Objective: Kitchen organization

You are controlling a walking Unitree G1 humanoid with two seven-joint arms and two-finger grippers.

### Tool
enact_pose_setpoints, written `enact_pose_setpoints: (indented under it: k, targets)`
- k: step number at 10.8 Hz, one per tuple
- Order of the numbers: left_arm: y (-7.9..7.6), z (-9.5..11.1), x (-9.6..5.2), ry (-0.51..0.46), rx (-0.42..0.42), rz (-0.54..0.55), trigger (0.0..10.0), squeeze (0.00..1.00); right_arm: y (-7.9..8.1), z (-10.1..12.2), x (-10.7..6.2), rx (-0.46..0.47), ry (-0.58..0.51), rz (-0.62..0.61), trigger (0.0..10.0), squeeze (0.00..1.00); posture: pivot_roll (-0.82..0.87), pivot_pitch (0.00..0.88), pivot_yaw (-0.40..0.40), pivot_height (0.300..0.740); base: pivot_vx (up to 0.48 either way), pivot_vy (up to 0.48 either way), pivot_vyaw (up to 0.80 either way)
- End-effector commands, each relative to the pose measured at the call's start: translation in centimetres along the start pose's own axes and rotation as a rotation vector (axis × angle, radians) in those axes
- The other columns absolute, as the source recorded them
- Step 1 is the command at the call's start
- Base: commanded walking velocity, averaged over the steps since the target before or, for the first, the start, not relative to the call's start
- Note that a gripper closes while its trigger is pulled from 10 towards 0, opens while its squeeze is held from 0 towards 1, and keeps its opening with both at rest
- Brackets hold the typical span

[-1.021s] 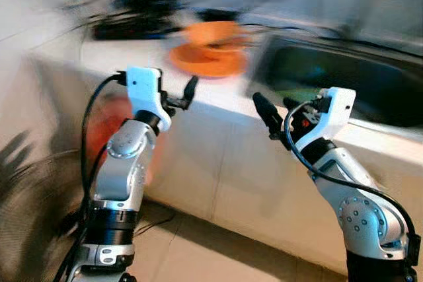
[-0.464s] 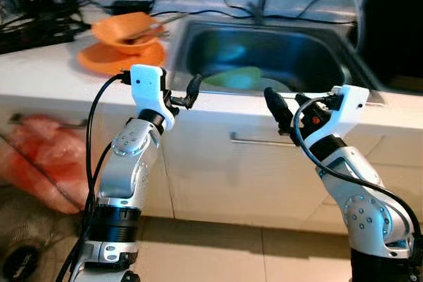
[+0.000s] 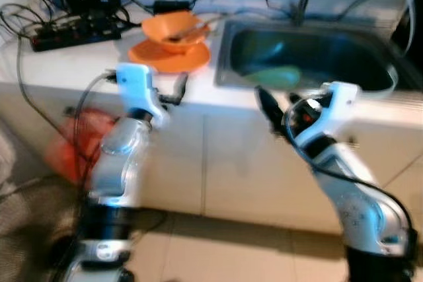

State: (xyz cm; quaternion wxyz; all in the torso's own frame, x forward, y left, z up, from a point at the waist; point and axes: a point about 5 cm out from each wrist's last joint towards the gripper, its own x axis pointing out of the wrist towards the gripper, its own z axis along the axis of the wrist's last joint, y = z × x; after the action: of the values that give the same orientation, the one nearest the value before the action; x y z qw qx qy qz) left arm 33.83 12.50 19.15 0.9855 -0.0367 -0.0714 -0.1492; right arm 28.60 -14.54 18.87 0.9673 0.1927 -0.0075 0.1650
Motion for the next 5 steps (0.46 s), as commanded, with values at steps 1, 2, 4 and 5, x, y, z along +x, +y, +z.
enact_pose_setpoints:
  k: [1,2,4,5]
  targets:
    - [0.37,0.71,-0.05,-0.029,0.017,0.005,10.0,0.0,0.29,0.56,0.07,-0.011,-0.031,0.005,10.0,0.0,-0.02,0.0,-0.016,0.74,0.0,0.0,0.0]
    - [0.23,0.8,-0.14,-0.034,0.008,-0.003,10.0,0.0,0.25,0.6,0.07,-0.015,-0.035,0.002,10.0,0.0,-0.02,0.0,-0.016,0.74,0.0,0.0,0.0]
    - [-0.12,1.06,-0.31,-0.054,-0.004,-0.02,10.0,0.0,0.17,0.86,0.13,-0.036,-0.055,-0.008,10.0,0.0,-0.02,0.0,-0.015,0.74,0.0,0.0,0.0]
    - [-0.13,1.15,-0.31,-0.057,0.0,-0.021,10.0,0.0,0.16,0.98,0.17,-0.044,-0.065,-0.012,10.0,0.0,-0.02,0.0,-0.015,0.74,0.0,0.0,0.0]
